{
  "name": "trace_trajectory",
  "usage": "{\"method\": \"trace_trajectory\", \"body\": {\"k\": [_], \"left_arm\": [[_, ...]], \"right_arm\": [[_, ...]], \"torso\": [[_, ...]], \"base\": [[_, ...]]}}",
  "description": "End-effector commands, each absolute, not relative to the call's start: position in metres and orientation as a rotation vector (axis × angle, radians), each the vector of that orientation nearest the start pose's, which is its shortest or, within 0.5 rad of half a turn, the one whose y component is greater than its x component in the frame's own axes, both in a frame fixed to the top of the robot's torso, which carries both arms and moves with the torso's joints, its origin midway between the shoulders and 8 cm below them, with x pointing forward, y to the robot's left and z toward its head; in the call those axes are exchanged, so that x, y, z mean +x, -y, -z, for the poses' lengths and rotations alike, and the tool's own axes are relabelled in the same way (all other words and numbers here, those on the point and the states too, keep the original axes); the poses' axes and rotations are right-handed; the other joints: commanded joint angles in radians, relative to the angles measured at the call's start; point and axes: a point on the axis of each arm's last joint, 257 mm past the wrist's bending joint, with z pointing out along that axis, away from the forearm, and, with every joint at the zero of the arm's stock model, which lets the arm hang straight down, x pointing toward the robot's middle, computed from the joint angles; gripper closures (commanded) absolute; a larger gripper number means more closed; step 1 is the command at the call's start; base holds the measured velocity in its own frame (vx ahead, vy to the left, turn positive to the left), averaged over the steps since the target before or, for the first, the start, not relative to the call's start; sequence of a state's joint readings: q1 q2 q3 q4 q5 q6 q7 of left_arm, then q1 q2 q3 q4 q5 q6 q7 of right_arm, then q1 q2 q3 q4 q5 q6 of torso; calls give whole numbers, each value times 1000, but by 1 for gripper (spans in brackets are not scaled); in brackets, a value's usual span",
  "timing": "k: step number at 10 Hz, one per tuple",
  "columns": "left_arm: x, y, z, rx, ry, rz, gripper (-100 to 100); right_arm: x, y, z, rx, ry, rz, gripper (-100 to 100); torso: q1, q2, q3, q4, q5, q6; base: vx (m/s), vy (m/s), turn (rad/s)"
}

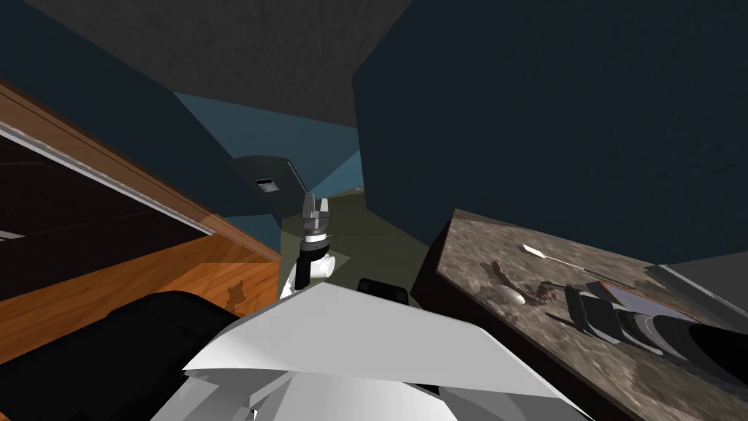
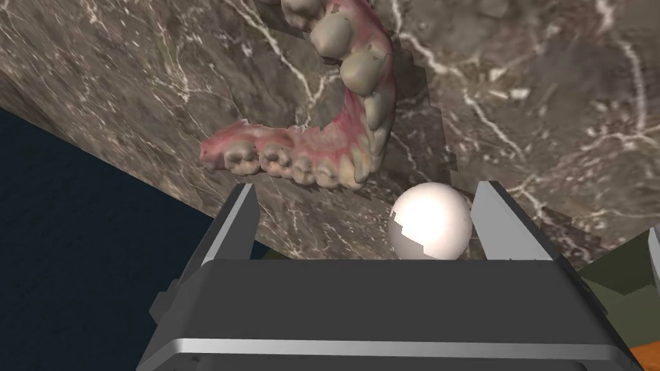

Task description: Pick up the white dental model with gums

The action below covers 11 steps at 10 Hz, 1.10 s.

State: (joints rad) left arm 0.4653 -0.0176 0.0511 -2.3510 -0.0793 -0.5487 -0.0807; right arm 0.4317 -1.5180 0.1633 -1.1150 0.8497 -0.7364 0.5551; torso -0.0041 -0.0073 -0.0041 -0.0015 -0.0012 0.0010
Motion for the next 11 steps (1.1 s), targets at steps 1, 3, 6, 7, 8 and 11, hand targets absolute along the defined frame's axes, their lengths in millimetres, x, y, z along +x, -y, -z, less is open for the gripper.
{"method": "trace_trajectory", "body": {"k": [1,3,6,7,8,11], "left_arm": [[320,-277,-74,-467,-554,1165,0],[320,-277,-74,-467,-554,1165,0],[320,-277,-74,-467,-554,1165,0],[320,-277,-74,-467,-554,1165,0],[320,-277,-74,-467,-554,1165,0],[320,-277,-74,-467,-554,1165,0]], "right_arm": [[246,660,301,-1508,-2286,314,-100],[244,673,298,-1488,-2308,341,-100],[240,668,301,-1518,-2288,337,-100],[242,666,300,-1498,-2286,334,-100],[235,665,304,-1540,-2277,338,-100],[235,660,304,-1511,-2267,331,-100]], "torso": [[0,0,0,0,0,0],[1,2,1,0,0,0],[4,7,4,2,1,1],[4,6,4,2,1,1],[4,6,3,1,1,1],[4,5,3,1,1,1]], "base": [[106,-65,100],[28,-28,-4],[6,-3,7],[26,-10,10],[30,-10,17],[26,-12,11]]}}
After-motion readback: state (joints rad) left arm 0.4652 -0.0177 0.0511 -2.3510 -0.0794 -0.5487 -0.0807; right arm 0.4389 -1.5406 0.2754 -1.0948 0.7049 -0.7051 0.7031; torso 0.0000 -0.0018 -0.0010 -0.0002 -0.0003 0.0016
